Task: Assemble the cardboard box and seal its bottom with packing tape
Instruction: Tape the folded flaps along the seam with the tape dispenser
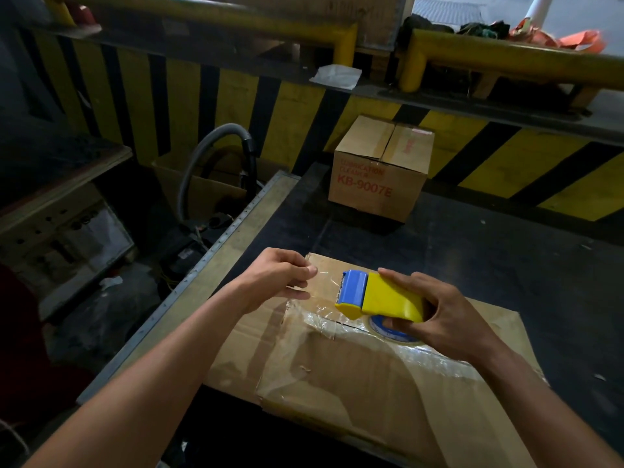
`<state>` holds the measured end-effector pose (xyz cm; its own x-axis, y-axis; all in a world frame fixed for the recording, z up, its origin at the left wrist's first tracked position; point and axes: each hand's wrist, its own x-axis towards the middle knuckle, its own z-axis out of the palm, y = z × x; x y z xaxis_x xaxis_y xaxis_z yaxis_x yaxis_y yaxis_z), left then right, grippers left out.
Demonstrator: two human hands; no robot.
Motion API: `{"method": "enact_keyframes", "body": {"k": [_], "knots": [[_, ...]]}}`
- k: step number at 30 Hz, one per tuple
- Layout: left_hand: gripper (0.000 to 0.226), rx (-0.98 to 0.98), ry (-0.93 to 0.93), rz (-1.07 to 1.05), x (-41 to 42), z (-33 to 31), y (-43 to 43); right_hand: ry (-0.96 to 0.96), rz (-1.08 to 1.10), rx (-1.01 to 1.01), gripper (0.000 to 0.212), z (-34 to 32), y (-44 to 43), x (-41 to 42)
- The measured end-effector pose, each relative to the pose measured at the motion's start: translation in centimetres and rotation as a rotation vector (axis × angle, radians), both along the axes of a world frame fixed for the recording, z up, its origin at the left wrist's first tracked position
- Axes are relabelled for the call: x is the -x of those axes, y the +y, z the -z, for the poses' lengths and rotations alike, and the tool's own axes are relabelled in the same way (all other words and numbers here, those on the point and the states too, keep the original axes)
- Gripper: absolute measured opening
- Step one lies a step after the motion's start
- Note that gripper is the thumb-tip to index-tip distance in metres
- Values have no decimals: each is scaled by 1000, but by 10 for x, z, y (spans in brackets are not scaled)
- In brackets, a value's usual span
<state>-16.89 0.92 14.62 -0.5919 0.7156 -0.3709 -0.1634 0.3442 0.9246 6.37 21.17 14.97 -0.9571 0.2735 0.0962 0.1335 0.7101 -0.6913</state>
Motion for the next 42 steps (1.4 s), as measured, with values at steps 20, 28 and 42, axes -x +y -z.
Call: {"method": "enact_keyframes", "body": {"k": [20,28,42], "knots": [[12,-15,195,-356,-8,31,-7,-99,-35,-234,82,-10,-19,23],[14,-7,357,-170,-5,30,-9,-118,-18,-272,84,-9,-21,27],[11,-79,157,-207,7,39,-9,-176,-21,-326,77,-11,-28,41]]}}
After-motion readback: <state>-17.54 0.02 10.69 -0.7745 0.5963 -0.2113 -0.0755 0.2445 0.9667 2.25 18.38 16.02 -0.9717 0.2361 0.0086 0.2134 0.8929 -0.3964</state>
